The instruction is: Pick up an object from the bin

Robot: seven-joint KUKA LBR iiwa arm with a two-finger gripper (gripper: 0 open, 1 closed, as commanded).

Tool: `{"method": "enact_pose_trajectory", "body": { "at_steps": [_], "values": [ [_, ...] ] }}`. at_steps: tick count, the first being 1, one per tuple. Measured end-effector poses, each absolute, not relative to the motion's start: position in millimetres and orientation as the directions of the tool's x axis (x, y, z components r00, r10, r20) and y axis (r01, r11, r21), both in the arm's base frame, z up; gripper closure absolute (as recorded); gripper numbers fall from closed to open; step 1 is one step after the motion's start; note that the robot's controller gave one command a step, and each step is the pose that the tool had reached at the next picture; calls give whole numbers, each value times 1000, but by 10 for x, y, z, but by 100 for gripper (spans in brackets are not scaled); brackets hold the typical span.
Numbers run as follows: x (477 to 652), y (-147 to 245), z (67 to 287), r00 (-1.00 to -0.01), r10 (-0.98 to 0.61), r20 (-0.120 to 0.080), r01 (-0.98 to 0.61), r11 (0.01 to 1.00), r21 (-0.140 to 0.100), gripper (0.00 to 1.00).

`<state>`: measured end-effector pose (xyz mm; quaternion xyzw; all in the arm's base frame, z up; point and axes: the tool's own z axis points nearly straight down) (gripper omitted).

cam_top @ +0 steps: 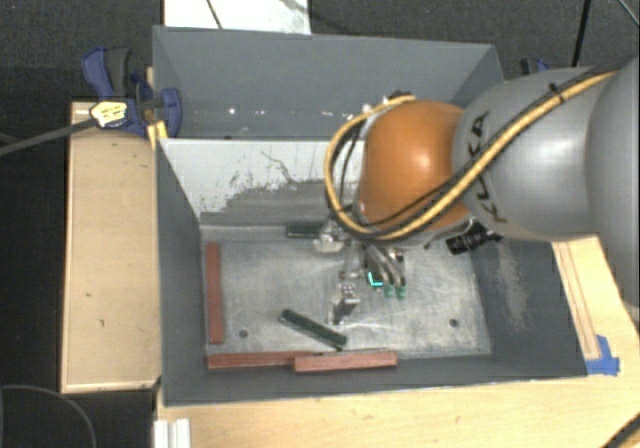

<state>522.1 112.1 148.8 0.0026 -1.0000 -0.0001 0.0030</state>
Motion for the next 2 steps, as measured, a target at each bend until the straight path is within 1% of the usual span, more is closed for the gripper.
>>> {"method": "enact_pose_trajectory", "body": {
  "at_steps": [1, 2],
  "values": [
    [5241, 1116, 1529, -1000, -2, -2, -2, 1000, 1, 0],
    [5024, 1256, 961, -996, 88, -5, 88, 996, 2, 0]
  ]
}}
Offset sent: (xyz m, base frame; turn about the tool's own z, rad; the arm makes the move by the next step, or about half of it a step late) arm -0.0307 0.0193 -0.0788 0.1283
